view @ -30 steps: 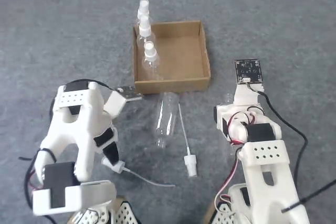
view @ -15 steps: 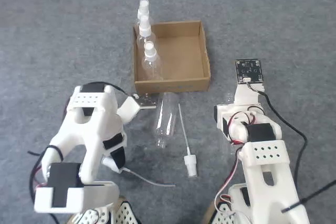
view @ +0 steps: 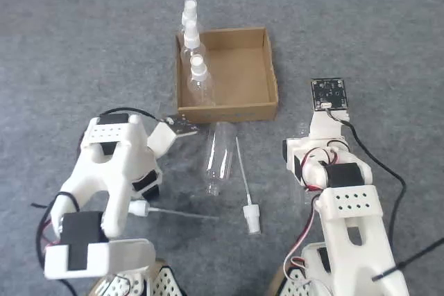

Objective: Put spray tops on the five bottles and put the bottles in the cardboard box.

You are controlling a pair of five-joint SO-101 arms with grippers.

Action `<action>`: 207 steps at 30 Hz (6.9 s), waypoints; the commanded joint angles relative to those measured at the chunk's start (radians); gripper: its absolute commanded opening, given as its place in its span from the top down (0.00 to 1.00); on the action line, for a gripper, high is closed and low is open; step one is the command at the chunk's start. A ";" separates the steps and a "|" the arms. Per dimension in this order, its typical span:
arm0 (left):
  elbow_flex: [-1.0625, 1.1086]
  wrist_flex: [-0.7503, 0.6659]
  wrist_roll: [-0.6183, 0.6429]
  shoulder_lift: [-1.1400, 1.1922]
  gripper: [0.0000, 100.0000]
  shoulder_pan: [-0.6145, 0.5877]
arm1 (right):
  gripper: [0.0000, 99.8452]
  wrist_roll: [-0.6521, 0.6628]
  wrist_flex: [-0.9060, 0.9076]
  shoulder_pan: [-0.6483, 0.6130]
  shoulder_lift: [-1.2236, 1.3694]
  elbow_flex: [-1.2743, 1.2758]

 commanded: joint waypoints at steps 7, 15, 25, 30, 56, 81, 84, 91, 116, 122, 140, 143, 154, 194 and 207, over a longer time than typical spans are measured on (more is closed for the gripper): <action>-0.318 -0.018 0.000 -0.011 0.90 -0.215 | 0.99 0.021 -0.041 0.013 -0.035 0.005; -0.553 0.308 0.034 -0.011 0.90 -0.275 | 0.99 0.021 -0.044 0.013 -0.035 0.005; -0.527 0.374 0.551 -0.003 0.91 -0.269 | 0.99 0.021 -0.042 0.013 -0.035 0.005; -0.412 0.382 0.683 -0.008 0.91 -0.267 | 0.99 0.021 -0.042 0.013 -0.035 0.005; -0.188 0.209 1.099 -0.011 0.74 -0.015 | 0.99 0.021 -0.042 0.015 -0.035 0.005; 0.116 -0.192 1.191 -0.009 0.68 0.017 | 0.99 0.023 -0.044 0.015 -0.035 0.005; 0.084 -0.181 1.201 -0.011 0.68 0.014 | 0.99 0.023 -0.044 0.015 -0.035 0.005; -0.058 0.008 1.175 -0.012 0.68 0.011 | 0.99 0.023 -0.044 0.015 -0.035 0.005; 0.096 0.126 0.473 -0.425 0.68 0.209 | 0.99 0.023 -0.044 0.015 -0.035 0.005; 0.291 -0.087 0.473 -0.494 0.76 0.345 | 0.99 0.023 -0.044 0.015 -0.035 0.005; 0.361 -0.143 0.471 -0.480 0.82 0.439 | 0.99 0.023 -0.044 0.015 -0.035 0.005; 0.346 -0.160 0.476 -0.413 0.82 0.440 | 0.99 0.023 -0.044 0.015 -0.035 0.005; 0.257 -0.137 0.477 -0.255 0.99 0.440 | 0.99 0.023 -0.044 0.015 -0.035 0.005; -0.259 -0.015 0.921 -0.244 0.99 -0.172 | 0.99 0.023 -0.045 0.033 -0.035 0.005; -0.275 -0.124 1.254 -0.242 0.99 -0.232 | 0.99 0.023 -0.045 0.035 -0.035 0.005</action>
